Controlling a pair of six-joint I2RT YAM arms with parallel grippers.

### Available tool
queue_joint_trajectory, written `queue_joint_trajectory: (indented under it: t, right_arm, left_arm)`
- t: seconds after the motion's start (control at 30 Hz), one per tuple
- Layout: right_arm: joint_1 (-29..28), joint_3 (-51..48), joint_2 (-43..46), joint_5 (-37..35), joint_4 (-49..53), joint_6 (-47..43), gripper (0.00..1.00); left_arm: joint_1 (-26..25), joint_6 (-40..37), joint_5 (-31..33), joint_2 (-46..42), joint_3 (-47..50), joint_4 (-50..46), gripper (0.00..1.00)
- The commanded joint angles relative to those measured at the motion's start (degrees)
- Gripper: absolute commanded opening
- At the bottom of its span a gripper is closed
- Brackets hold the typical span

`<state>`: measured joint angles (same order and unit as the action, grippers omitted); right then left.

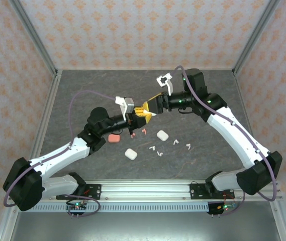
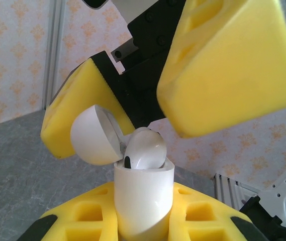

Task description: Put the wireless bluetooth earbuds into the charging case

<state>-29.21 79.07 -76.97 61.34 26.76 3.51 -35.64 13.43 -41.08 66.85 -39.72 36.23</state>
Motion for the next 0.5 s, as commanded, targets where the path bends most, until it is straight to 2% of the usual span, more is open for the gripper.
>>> queue_joint_trajectory:
  t: [0.0,0.33,0.47]
  right_arm:
    - [-0.46,0.8,3.52,2.0,0.23,-2.79,0.72]
    - [-0.41,-2.81,6.59,-3.33,0.91,-3.57,0.73]
    - [-0.41,-1.59,7.12,-12.88,3.74,-4.52,0.74]
  left_arm:
    - [-0.54,-1.65,1.44,-0.93,-2.12,-1.21,0.0]
    - [-0.57,-1.82,2.06,-1.28,-1.75,-1.91,0.0]
    - [-0.57,-1.83,2.36,-1.5,-1.88,-3.04,0.0]
